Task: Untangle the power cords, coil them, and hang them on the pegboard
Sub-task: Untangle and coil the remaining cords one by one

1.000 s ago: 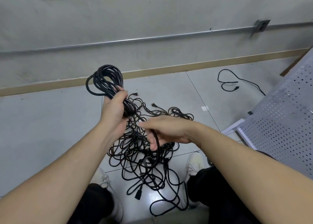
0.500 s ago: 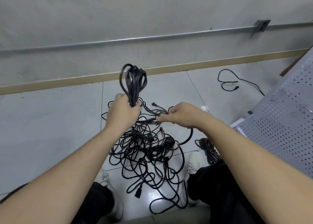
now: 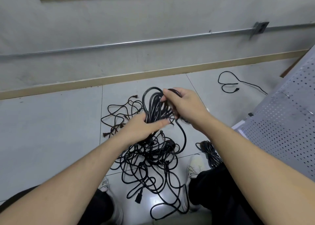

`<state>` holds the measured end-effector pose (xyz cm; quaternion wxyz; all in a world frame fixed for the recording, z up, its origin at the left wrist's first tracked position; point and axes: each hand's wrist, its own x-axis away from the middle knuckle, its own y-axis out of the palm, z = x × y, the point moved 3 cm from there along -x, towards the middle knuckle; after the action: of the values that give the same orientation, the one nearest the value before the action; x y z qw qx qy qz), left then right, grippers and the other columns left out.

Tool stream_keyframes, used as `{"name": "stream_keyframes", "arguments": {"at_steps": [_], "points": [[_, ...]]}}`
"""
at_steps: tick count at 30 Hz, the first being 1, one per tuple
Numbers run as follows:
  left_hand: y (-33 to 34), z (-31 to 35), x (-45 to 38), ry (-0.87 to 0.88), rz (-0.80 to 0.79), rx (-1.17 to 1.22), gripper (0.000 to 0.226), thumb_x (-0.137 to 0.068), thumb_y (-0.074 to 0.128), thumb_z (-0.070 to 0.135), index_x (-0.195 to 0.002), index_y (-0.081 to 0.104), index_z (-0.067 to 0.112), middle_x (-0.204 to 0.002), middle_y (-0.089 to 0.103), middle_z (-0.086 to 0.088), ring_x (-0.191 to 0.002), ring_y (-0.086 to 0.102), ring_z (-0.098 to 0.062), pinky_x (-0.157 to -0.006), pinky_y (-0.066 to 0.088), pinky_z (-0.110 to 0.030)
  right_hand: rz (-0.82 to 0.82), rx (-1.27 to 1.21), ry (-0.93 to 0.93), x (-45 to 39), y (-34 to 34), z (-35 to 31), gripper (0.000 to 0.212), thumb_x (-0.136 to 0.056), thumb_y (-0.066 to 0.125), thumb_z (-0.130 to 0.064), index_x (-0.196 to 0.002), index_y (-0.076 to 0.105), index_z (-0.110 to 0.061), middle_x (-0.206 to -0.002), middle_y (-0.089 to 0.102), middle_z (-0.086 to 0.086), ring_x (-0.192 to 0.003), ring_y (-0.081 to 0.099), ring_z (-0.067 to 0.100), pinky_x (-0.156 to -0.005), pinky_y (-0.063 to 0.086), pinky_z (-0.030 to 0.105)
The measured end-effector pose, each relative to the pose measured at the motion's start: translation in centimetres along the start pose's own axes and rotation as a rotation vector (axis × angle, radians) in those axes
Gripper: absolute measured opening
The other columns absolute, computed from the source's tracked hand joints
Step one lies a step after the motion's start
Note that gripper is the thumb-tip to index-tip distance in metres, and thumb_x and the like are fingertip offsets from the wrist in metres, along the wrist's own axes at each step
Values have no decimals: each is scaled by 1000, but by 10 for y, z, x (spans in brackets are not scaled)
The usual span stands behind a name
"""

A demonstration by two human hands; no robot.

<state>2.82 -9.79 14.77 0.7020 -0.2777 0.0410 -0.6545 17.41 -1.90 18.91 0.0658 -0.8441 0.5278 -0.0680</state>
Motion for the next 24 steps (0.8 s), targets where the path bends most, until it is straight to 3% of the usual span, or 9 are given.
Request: {"name": "stream_keyframes", "arguments": {"at_steps": [3,6,7,10,13,15,17,21,24], "points": [[5,-8,-3,37,-32,-19,22,-85,79,44,-91,72,24,-79,74,12,-80,69,-8,-77,50,-28,106,125,-69,-2,-3,-3,34,-97,66,-36,-68,65,-18,-58,53,-9,-51,47,4,-54,41,20],[6,-9,-3,46,-35,30,22,-90,70,34,-78,58,20,-69,56,4,-66,54,-15,-70,41,-33,293,194,-83,-9,-7,5,33,-88,73,-48,-67,60,-26,-98,63,-2,-99,60,13,-94,49,37],[6,-7,-1,51,-27,68,22,-89,70,34,-79,59,18,-68,54,6,-64,51,-13,-68,40,-32,313,152,-72,-10,-5,7,32,-84,73,-53,-72,59,-27,-104,63,-2,-104,61,16,-97,49,44],[6,-1,2,106,-7,133,51,-73,66,51,-93,70,4,-66,53,9,-62,50,-9,-64,40,-27,248,-79,85,-10,3,13,44,-77,72,-66,-99,47,-37,-114,65,-3,-101,70,22,-93,56,54],[7,1,5,167,-12,165,65,-66,60,59,-92,67,0,-72,53,-5,-69,53,-20,-70,42,-31,43,-294,273,-9,9,17,51,-88,67,-62,-120,50,-26,-105,73,13,-81,75,27,-76,63,45],[8,0,5,161,-23,177,36,-71,61,55,-79,71,21,-74,60,-12,-74,60,-25,-74,46,-37,-26,-348,264,-6,13,12,46,-95,61,-56,-115,59,-15,-80,71,13,-64,68,24,-59,55,34],[9,0,6,143,-21,221,22,-75,61,49,-73,67,27,-76,64,-11,-72,59,-17,-74,47,-36,9,-433,247,-6,15,12,38,-98,62,-49,-109,57,-13,-61,56,5,-52,58,20,-52,48,30],[20,1,7,72,-133,361,18,-81,63,36,-69,53,26,-69,46,3,-67,45,-15,-65,39,-32,71,-588,293,-8,14,13,29,-97,67,-42,-98,53,-16,-52,32,-2,-42,35,14,-46,42,28],[24,8,12,71,-279,439,27,-96,59,20,-70,56,27,-64,58,15,-63,58,-3,-56,42,-21,48,-669,332,-5,13,11,27,-97,66,-40,-93,52,-18,-50,25,-4,-39,26,10,-38,34,22]]}}
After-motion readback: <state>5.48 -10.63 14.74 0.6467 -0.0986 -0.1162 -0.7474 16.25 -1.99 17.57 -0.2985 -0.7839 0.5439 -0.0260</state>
